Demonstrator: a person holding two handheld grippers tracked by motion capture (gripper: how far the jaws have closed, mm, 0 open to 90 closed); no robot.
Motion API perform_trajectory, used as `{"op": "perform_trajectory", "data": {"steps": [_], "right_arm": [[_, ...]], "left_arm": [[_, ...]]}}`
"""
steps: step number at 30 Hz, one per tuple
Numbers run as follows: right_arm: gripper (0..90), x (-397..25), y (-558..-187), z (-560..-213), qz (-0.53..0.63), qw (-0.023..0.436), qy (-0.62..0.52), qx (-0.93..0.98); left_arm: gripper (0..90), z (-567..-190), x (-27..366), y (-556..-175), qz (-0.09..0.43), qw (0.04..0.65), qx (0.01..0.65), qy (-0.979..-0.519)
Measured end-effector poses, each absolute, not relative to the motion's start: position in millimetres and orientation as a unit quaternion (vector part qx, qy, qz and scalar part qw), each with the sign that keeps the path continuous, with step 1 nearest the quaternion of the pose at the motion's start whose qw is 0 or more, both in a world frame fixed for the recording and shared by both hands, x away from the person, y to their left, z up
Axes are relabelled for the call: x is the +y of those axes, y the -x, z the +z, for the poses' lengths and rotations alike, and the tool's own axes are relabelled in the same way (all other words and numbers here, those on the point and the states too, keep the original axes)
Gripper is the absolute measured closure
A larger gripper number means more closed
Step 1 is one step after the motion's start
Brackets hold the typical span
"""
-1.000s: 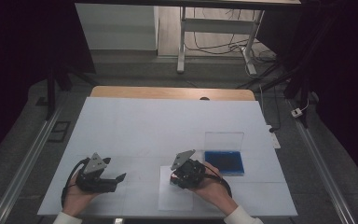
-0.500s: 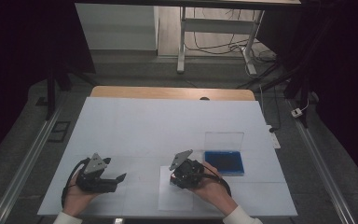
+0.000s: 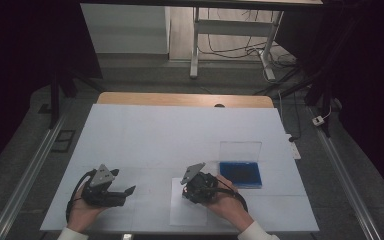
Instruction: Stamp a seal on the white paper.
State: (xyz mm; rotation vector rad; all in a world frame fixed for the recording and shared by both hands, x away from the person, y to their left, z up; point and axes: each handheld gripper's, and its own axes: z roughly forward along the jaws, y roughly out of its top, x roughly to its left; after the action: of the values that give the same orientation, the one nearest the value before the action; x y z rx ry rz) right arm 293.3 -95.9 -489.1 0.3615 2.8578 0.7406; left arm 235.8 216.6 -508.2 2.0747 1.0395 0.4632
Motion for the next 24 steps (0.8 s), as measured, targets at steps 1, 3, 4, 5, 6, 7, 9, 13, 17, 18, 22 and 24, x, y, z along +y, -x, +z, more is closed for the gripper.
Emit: {"op": "perform_trajectory", "data": {"steps": [1,3,4,5,6,7,9,13,17,18,22,24], "right_arm": [[71.0,-96.2,-293.7,-489.0,0.247,0.082,-0.121,0.958],[71.0,-97.1,-294.5,-489.6,0.251,0.079,-0.123,0.957],[71.0,-97.3,-294.6,-489.7,0.252,0.078,-0.123,0.956],[71.0,-97.1,-294.5,-489.5,0.25,0.079,-0.123,0.957],[71.0,-96.7,-294.1,-489.6,0.25,0.08,-0.123,0.957],[71.0,-96.4,-293.7,-489.4,0.249,0.08,-0.125,0.957],[71.0,-97.0,-294.3,-489.6,0.25,0.079,-0.123,0.957],[71.0,-97.2,-294.0,-489.9,0.253,0.078,-0.127,0.956],[70.9,-97.7,-293.7,-489.8,0.252,0.08,-0.125,0.956],[70.9,-97.8,-293.7,-489.8,0.252,0.08,-0.125,0.956],[70.8,-98.2,-293.1,-490.7,0.258,0.083,-0.124,0.955],[70.7,-97.9,-292.4,-490.5,0.258,0.087,-0.121,0.955]], "left_arm": [[18.4,-508.2,216.5,-235.9,0.181,0.378,0.407,-0.812],[18.6,-508.1,216.3,-235.8,0.181,0.378,0.406,-0.812],[18.7,-508.1,216.3,-235.7,0.181,0.378,0.406,-0.812],[18.7,-508.1,216.2,-235.6,0.181,0.378,0.407,-0.812],[18.7,-508.0,216.2,-235.6,0.181,0.378,0.407,-0.812],[18.8,-508.0,216.2,-235.7,0.181,0.378,0.407,-0.812],[18.9,-508.0,216.1,-235.6,0.18,0.378,0.406,-0.812],[18.9,-508.4,216.1,-236.0,0.18,0.378,0.406,-0.813],[19.0,-508.1,216.1,-235.6,0.18,0.379,0.406,-0.812],[19.0,-508.0,216.1,-235.4,0.18,0.379,0.406,-0.812],[19.0,-507.7,216.4,-235.5,0.181,0.38,0.405,-0.812],[19.0,-507.5,216.9,-235.8,0.182,0.38,0.405,-0.811]]}}
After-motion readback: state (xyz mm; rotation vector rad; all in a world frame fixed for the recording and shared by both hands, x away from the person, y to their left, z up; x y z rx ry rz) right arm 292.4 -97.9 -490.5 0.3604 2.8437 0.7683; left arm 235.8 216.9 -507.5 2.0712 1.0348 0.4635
